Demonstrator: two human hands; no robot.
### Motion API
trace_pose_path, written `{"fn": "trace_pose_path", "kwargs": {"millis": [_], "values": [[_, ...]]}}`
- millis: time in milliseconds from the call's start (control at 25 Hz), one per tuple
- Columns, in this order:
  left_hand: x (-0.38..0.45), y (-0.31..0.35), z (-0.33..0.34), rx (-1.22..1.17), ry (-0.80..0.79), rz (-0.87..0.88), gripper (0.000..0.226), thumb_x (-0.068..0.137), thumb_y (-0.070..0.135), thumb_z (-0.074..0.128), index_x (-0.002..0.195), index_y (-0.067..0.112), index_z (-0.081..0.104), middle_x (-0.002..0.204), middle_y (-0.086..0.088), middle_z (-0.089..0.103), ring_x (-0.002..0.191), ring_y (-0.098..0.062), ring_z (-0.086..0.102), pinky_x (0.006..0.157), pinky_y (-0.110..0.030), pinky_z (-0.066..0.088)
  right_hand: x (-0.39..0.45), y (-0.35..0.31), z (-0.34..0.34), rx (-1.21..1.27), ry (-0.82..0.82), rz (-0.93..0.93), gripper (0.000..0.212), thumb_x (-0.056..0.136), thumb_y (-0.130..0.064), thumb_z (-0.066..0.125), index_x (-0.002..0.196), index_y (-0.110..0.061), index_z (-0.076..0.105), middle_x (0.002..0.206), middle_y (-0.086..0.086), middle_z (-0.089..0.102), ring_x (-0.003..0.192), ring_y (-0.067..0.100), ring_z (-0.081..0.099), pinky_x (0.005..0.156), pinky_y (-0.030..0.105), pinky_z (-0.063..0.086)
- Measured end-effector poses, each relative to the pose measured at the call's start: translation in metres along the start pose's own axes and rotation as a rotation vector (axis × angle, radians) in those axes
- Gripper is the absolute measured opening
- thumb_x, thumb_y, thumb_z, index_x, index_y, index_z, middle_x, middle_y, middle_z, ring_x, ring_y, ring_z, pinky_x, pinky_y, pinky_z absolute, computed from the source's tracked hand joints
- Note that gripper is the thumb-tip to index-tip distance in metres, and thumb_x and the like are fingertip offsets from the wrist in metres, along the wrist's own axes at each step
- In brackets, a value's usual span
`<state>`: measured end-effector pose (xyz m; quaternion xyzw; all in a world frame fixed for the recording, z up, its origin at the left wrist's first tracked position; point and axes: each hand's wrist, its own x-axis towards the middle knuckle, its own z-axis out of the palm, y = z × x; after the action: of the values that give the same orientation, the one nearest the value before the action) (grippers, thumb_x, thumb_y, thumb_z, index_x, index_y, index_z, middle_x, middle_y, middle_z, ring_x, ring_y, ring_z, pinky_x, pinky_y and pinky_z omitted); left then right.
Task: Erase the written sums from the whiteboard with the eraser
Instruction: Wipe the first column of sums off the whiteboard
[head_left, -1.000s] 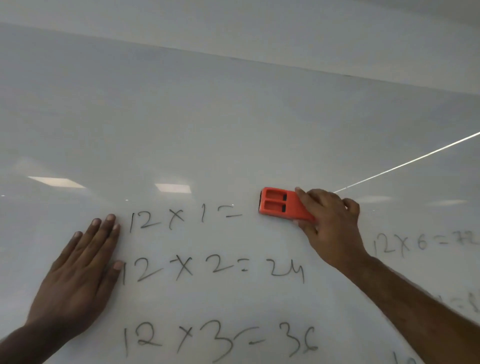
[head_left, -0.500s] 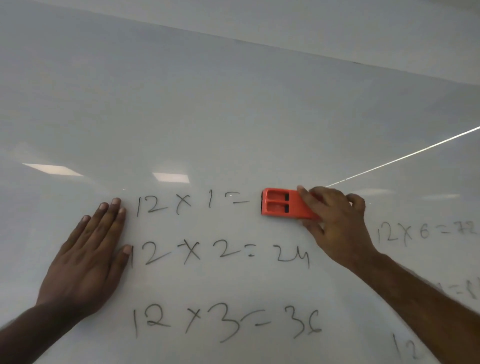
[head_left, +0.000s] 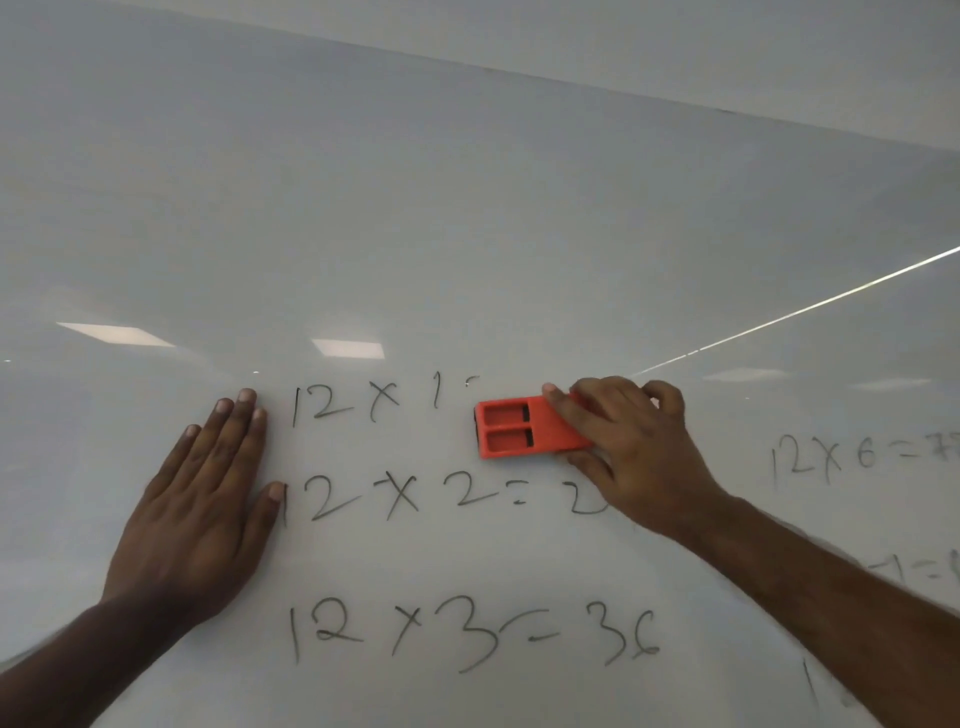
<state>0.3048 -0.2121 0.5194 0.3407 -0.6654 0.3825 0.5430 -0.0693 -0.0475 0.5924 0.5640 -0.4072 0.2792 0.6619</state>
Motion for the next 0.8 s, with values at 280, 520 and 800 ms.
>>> {"fn": "trace_pose_path", "kwargs": {"millis": [280, 520, 800], "values": [[-0.001, -0.001, 0.000, -0.014, -0.001, 0.008, 0.069, 0.102, 0.042, 0.027, 0.161, 0.005, 0.021, 0.171, -0.009, 0.016, 0.159, -0.017, 0.008, 0.129, -0.036, 0.007, 0.053, -0.023, 0.017, 0.055, 0.055, 0.231, 0.064, 0.080, -0.042, 0.062, 0.140, -0.019, 0.055, 0.112, 0.001, 0.057, 0.101, 0.026, 0.056, 0.086, 0.038, 0.025], [-0.002, -0.001, 0.001, -0.001, 0.009, 0.006, 0.069, 0.102, 0.041, 0.030, 0.161, 0.006, 0.020, 0.170, -0.008, 0.016, 0.159, -0.016, 0.008, 0.129, -0.034, 0.005, 0.019, -0.022, 0.007, 0.057, 0.014, -0.057, 0.060, 0.089, -0.047, 0.049, 0.142, -0.019, 0.053, 0.115, 0.001, 0.057, 0.103, 0.024, 0.055, 0.087, 0.040, 0.028], [-0.003, 0.000, -0.001, 0.001, 0.013, 0.001, 0.070, 0.103, 0.041, 0.030, 0.161, 0.004, 0.020, 0.170, -0.008, 0.016, 0.159, -0.016, 0.007, 0.129, -0.032, 0.004, 0.064, -0.038, 0.022, 0.113, 0.085, 0.195, 0.066, 0.079, -0.048, 0.059, 0.139, -0.020, 0.056, 0.107, 0.001, 0.055, 0.096, 0.024, 0.054, 0.082, 0.034, 0.024]]}}
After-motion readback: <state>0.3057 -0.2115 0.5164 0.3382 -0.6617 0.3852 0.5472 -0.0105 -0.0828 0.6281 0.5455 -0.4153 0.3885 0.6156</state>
